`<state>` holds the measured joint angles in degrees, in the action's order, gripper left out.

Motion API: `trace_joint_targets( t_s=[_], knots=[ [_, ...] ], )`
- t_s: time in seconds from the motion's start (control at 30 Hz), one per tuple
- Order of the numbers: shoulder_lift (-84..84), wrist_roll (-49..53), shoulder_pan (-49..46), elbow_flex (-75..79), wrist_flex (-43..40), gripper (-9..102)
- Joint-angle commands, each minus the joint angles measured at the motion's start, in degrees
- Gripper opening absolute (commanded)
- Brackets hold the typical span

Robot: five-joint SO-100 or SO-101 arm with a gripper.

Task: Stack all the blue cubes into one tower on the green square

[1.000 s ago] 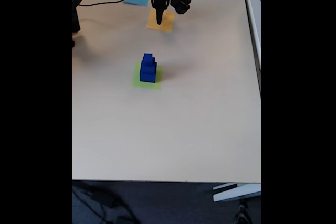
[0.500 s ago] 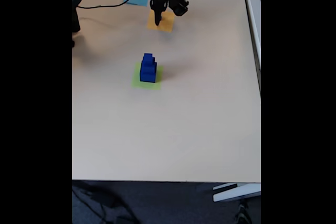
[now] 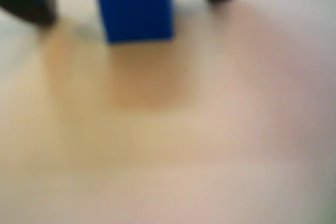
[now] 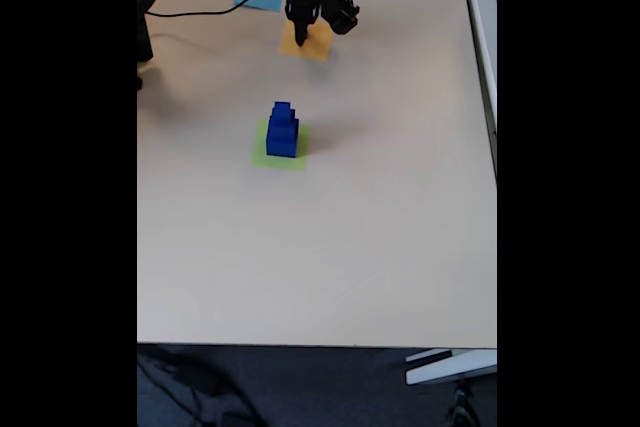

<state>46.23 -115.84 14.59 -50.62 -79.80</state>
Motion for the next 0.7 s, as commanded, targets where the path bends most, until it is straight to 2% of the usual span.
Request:
trace_joint_targets(
  t_s=[0.0,0.2,0.4,0.67],
  knots=[
    [4.2,0.1,-0.3,-0.3,-0.4,10],
    [4.5,-0.1,-0.4,-0.6,-0.2,8],
    [5.4,-0.4,-0.4,-1.4,-0.3,0],
    [7.9,1.0,-0.7,-2.5,0.5,0]
  ],
)
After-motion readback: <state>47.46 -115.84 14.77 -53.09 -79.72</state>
